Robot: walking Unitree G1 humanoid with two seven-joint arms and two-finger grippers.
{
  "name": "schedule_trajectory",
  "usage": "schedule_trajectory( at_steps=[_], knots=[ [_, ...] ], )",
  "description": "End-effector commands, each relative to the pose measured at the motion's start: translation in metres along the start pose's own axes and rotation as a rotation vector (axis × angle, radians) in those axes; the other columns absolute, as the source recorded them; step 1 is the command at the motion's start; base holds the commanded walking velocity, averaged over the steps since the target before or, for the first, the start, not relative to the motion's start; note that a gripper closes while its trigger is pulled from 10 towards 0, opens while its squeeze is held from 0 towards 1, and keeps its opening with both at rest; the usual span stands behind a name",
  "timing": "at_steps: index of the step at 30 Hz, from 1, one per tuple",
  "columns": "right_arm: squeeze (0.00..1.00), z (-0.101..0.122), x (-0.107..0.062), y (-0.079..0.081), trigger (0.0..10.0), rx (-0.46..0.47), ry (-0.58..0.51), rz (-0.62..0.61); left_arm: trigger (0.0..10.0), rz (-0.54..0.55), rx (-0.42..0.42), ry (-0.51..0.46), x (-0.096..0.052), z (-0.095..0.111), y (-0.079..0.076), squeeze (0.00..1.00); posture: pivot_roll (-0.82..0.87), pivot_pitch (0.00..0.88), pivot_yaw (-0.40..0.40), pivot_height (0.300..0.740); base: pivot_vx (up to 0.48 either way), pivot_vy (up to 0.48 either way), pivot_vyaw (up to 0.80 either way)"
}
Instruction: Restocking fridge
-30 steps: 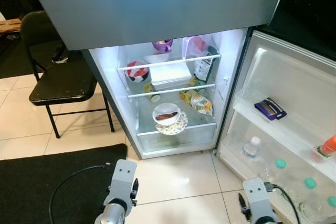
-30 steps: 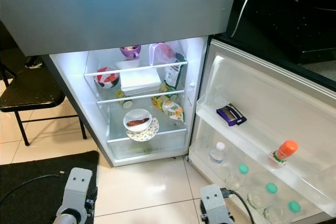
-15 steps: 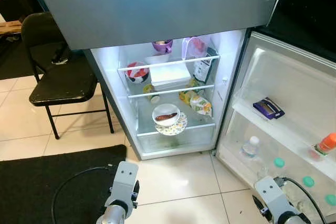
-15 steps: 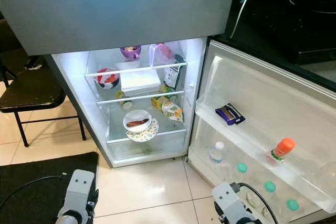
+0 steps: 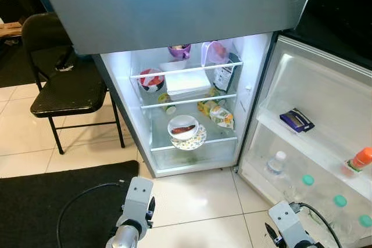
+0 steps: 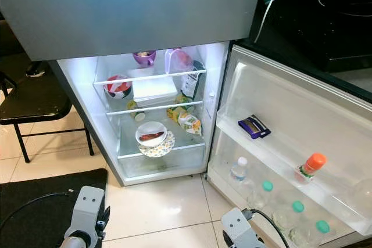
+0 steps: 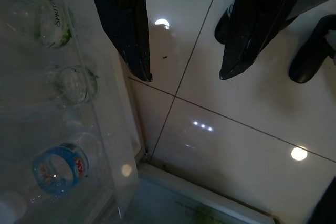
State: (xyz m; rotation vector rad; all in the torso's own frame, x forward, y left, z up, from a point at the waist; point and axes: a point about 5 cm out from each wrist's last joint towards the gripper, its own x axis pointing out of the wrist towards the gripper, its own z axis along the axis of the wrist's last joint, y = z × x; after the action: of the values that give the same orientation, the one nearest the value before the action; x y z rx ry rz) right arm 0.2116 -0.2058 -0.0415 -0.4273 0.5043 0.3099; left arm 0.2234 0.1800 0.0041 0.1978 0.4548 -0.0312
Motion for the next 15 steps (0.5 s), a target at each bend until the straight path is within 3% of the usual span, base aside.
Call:
schedule_trajectory(
  at_steps=[1, 15],
  knots=[
    [0.0, -0.0032, -0.0014, 0.0077, 10.0, -0.002, 0.008, 0.032, 10.0, -0.004, -0.002, 0.019, -0.0022, -0.0067, 0.0008, 0.0, -0.13, 0.119, 0.043, 0.74, 0.0, 0.0, 0.0],
    [0.0, -0.0047, -0.0019, 0.0148, 10.0, 0.006, 0.011, 0.053, 10.0, -0.019, -0.005, 0.028, -0.004, -0.0108, -0.0011, 0.0, -0.13, 0.118, 0.041, 0.74, 0.0, 0.0, 0.0]
  ],
)
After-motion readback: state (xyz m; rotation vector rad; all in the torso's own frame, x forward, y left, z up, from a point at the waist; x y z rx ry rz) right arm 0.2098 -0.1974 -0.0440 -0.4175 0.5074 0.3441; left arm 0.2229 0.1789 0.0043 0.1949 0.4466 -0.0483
